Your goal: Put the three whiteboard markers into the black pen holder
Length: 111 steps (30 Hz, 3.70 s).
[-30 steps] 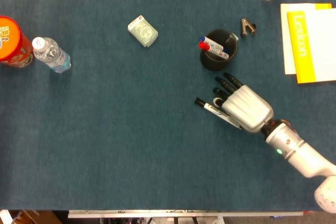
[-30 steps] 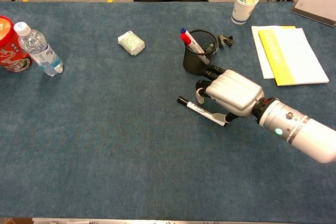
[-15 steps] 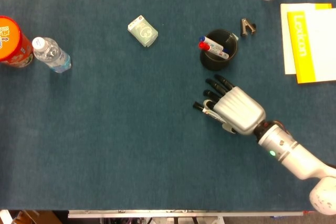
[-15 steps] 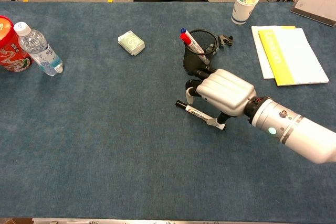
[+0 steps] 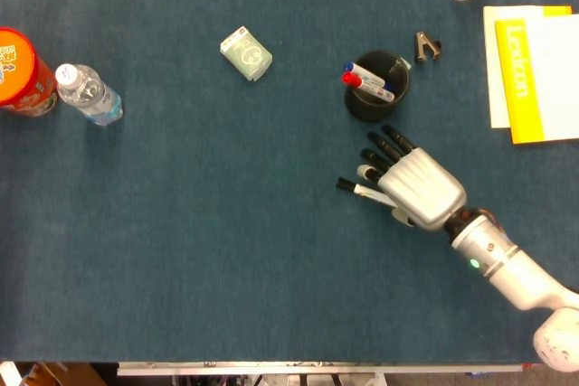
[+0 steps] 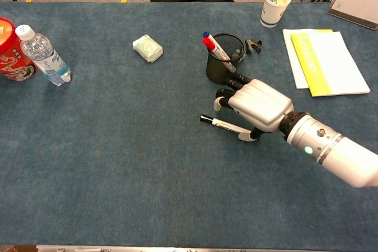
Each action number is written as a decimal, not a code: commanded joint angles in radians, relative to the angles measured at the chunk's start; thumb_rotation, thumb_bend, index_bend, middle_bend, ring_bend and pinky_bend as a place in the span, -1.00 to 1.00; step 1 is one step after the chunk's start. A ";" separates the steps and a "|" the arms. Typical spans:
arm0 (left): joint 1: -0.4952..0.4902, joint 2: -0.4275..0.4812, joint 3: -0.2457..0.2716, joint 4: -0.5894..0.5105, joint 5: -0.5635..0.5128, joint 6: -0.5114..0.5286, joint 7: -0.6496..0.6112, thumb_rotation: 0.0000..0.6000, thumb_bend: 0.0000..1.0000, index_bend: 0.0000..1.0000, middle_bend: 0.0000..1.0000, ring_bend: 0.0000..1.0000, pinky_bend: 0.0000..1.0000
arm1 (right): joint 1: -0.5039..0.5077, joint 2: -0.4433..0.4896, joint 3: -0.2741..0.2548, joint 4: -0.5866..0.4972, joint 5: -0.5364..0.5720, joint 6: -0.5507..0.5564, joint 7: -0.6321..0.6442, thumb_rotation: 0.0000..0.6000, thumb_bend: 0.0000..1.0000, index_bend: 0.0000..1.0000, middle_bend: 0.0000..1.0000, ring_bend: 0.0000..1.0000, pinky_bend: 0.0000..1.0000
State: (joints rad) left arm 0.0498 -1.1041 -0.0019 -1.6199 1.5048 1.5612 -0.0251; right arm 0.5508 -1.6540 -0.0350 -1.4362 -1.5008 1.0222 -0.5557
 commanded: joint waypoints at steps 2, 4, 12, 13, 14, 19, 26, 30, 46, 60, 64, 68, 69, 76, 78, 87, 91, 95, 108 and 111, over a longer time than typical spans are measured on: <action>-0.001 0.000 0.001 -0.001 0.001 -0.002 0.000 1.00 -0.16 -0.56 -0.57 -0.57 -0.66 | -0.003 0.010 0.004 0.013 0.004 0.002 0.006 1.00 -1.00 -0.35 -0.53 -0.82 -0.80; -0.001 0.000 0.002 -0.001 0.000 -0.003 0.001 1.00 -0.16 -0.56 -0.57 -0.57 -0.66 | -0.003 0.016 0.007 0.024 0.006 0.004 0.004 1.00 -1.00 -0.35 -0.53 -0.82 -0.80; 0.002 0.000 0.003 -0.002 -0.002 -0.001 0.003 1.00 -0.16 -0.56 -0.57 -0.57 -0.66 | 0.001 0.032 0.023 0.031 0.009 0.011 0.001 1.00 -1.00 -0.35 -0.53 -0.82 -0.80; 0.002 0.000 0.002 -0.003 -0.002 -0.001 0.003 1.00 -0.16 -0.56 -0.57 -0.57 -0.66 | 0.002 0.033 0.023 0.026 0.012 0.007 0.009 1.00 -1.00 -0.35 -0.53 -0.82 -0.80; 0.002 0.000 0.002 -0.003 -0.002 0.000 0.004 1.00 -0.16 -0.56 -0.57 -0.57 -0.66 | 0.002 0.034 0.022 0.018 0.015 0.001 0.019 1.00 -0.99 -0.35 -0.53 -0.82 -0.80; 0.002 0.001 0.004 -0.007 -0.001 -0.002 0.006 1.00 -0.16 -0.56 -0.57 -0.57 -0.66 | 0.009 0.022 0.025 -0.008 0.026 -0.021 0.053 1.00 -0.82 -0.35 -0.53 -0.82 -0.80; 0.006 0.008 0.002 -0.007 -0.004 0.005 0.003 1.00 -0.16 -0.56 -0.57 -0.57 -0.66 | 0.024 -0.005 0.058 0.000 0.066 -0.036 0.036 1.00 -0.66 -0.30 -0.51 -0.82 -0.80; 0.006 0.009 0.003 -0.007 -0.004 0.005 0.002 1.00 -0.16 -0.56 -0.57 -0.57 -0.66 | 0.038 -0.002 0.070 -0.013 0.113 -0.078 0.019 1.00 -0.66 -0.28 -0.50 -0.82 -0.80; 0.009 0.010 0.003 -0.007 -0.006 0.006 0.002 1.00 -0.16 -0.56 -0.57 -0.57 -0.66 | 0.100 0.005 0.095 -0.050 0.247 -0.150 -0.084 1.00 -0.33 -0.16 -0.46 -0.82 -0.80; 0.012 0.014 0.005 -0.001 -0.010 0.002 -0.011 1.00 -0.16 -0.56 -0.57 -0.57 -0.66 | 0.125 -0.019 0.067 -0.042 0.266 -0.129 -0.165 1.00 -0.34 -0.14 -0.46 -0.82 -0.81; 0.013 0.014 0.006 0.003 -0.010 0.001 -0.015 1.00 -0.16 -0.56 -0.57 -0.57 -0.66 | 0.125 -0.023 0.057 -0.038 0.261 -0.119 -0.177 1.00 -0.36 -0.14 -0.46 -0.82 -0.80; 0.012 0.012 0.007 0.006 -0.008 -0.001 -0.019 1.00 -0.16 -0.56 -0.57 -0.57 -0.66 | 0.125 -0.026 0.044 -0.040 0.246 -0.107 -0.184 1.00 -0.36 -0.14 -0.46 -0.82 -0.80; 0.012 0.012 0.007 0.006 -0.008 -0.002 -0.019 1.00 -0.16 -0.56 -0.57 -0.57 -0.66 | 0.125 -0.027 0.042 -0.040 0.243 -0.106 -0.184 1.00 -0.36 -0.14 -0.46 -0.82 -0.80; 0.012 0.014 0.009 0.009 -0.008 -0.006 -0.025 1.00 -0.16 -0.56 -0.57 -0.57 -0.66 | 0.118 -0.040 0.018 -0.020 0.213 -0.087 -0.185 1.00 -0.36 -0.14 -0.46 -0.82 -0.80; 0.012 0.015 0.010 0.009 -0.006 -0.006 -0.027 1.00 -0.16 -0.56 -0.57 -0.57 -0.66 | 0.116 -0.047 0.015 -0.010 0.202 -0.080 -0.184 1.00 -0.36 -0.14 -0.46 -0.82 -0.80; 0.012 0.017 0.012 0.012 -0.010 -0.013 -0.033 1.00 -0.16 -0.56 -0.57 -0.57 -0.67 | 0.104 -0.087 -0.001 0.074 0.118 -0.032 -0.147 1.00 -0.32 -0.10 -0.44 -0.82 -0.80; 0.011 0.018 0.013 0.012 -0.011 -0.017 -0.035 1.00 -0.16 -0.56 -0.57 -0.57 -0.67 | 0.100 -0.099 -0.001 0.099 0.104 -0.027 -0.135 1.00 -0.30 -0.08 -0.43 -0.82 -0.80; 0.010 0.019 0.014 0.012 -0.012 -0.021 -0.036 1.00 -0.16 -0.56 -0.58 -0.57 -0.67 | 0.096 -0.108 0.001 0.118 0.089 -0.020 -0.125 1.00 -0.29 -0.04 -0.42 -0.82 -0.80; 0.012 0.021 0.014 0.012 -0.012 -0.019 -0.038 1.00 -0.16 -0.56 -0.58 -0.57 -0.67 | 0.083 -0.111 0.007 0.126 0.031 0.019 -0.064 1.00 -0.29 0.06 -0.35 -0.74 -0.78; 0.010 0.021 0.014 0.011 -0.011 -0.020 -0.037 1.00 -0.16 -0.56 -0.58 -0.57 -0.67 | 0.077 -0.082 0.015 0.070 0.006 0.051 -0.011 1.00 -0.29 0.09 -0.33 -0.71 -0.77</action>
State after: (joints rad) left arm 0.0603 -1.0831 0.0118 -1.6090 1.4934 1.5411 -0.0622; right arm 0.6330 -1.7551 -0.0259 -1.3341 -1.4770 1.0521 -0.5971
